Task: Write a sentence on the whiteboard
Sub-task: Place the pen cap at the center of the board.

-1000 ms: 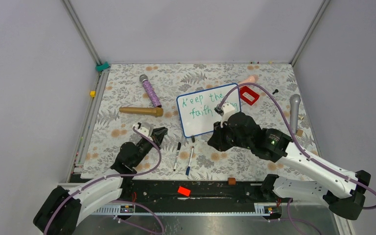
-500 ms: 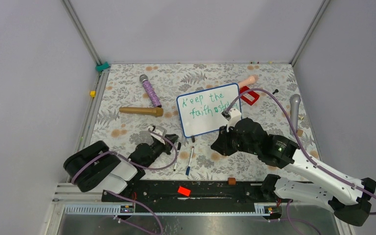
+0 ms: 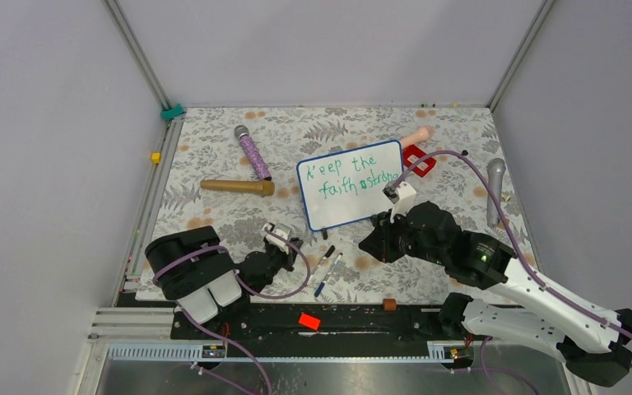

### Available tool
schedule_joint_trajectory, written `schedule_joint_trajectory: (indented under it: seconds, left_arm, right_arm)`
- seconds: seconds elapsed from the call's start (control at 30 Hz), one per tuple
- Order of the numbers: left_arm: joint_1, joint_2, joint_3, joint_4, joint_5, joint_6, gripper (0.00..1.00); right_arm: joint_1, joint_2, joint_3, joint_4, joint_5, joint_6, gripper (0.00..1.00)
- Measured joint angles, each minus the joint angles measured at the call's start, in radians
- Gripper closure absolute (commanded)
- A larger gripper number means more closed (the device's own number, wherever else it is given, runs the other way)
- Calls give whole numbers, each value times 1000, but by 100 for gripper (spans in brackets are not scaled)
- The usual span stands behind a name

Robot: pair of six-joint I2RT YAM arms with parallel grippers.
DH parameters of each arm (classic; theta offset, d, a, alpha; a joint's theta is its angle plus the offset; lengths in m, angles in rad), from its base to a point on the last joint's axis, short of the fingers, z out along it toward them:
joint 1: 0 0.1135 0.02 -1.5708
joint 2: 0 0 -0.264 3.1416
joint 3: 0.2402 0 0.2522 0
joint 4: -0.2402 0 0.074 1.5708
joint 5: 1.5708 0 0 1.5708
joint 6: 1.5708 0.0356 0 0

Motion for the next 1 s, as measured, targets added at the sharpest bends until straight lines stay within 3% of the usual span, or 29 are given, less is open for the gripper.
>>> schedule_joint_trajectory:
  seconds: [0.27,0.43,0.6,0.67,0.8,1.0]
  left_arm:
    - [0,1,-1,-7,-34,-19,79]
    - [0,-17,-2,-28,-37,-51,63]
    - [0,-212,-3,-104,-31,-134,49]
    - [-1,-372,-3,-217,-24,-172,42]
    - [-1,-675,23,-618,-13,-237,41]
    - [-1,-720,256,-1202,-28,-289,39]
  right_arm:
    - [0,3,0,0,8,-4,100]
    - [0,6,0,0,9,-10,100]
    - [0,13,0,0,10,-18,100]
    - [0,14,0,0,10,-19,100]
    - [0,14,2,-4,9,-27,100]
    - [0,6,2,-23,9,-37,100]
